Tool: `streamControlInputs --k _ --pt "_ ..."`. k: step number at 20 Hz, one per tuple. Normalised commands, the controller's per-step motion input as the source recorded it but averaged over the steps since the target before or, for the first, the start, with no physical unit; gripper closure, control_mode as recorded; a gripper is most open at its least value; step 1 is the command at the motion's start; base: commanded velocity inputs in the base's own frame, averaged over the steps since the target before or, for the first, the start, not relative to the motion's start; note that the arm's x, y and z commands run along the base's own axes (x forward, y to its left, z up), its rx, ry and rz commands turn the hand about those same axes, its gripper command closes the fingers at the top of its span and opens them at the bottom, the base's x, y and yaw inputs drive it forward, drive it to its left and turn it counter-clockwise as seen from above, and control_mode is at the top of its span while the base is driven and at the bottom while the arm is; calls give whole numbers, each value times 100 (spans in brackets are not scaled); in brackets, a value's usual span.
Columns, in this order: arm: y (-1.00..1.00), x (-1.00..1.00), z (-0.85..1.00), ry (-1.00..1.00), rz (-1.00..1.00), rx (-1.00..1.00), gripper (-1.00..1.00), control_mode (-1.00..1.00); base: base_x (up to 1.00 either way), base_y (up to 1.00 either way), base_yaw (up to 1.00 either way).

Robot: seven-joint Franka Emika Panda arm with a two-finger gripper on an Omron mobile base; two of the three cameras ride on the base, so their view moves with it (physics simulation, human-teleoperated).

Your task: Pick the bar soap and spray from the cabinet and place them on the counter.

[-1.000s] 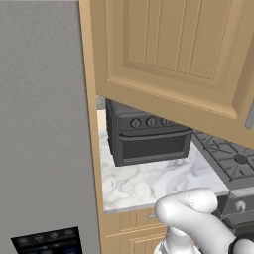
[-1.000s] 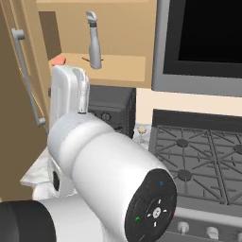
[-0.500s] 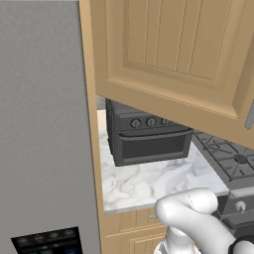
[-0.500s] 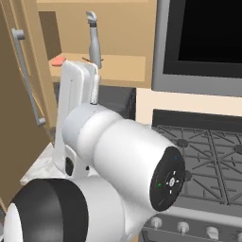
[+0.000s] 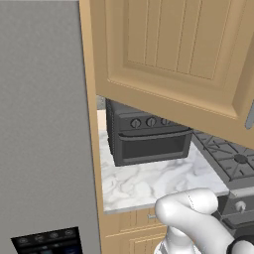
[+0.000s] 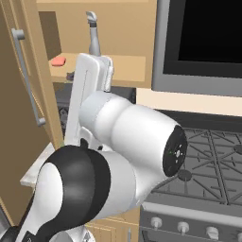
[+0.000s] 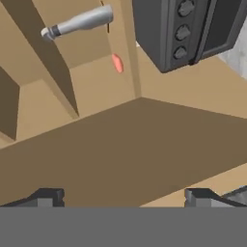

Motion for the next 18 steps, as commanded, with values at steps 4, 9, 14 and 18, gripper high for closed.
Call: streamControlInputs --k 4,9,14,18 --pt "0 19 0 0 10 8 -100 -100 0 0 0" --pt "0 4 0 0 11 5 -100 -100 0 0 0" --pt "0 3 0 0 13 5 -100 -100 0 0 0" --pt "0 8 0 0 14 5 -100 -100 0 0 0"
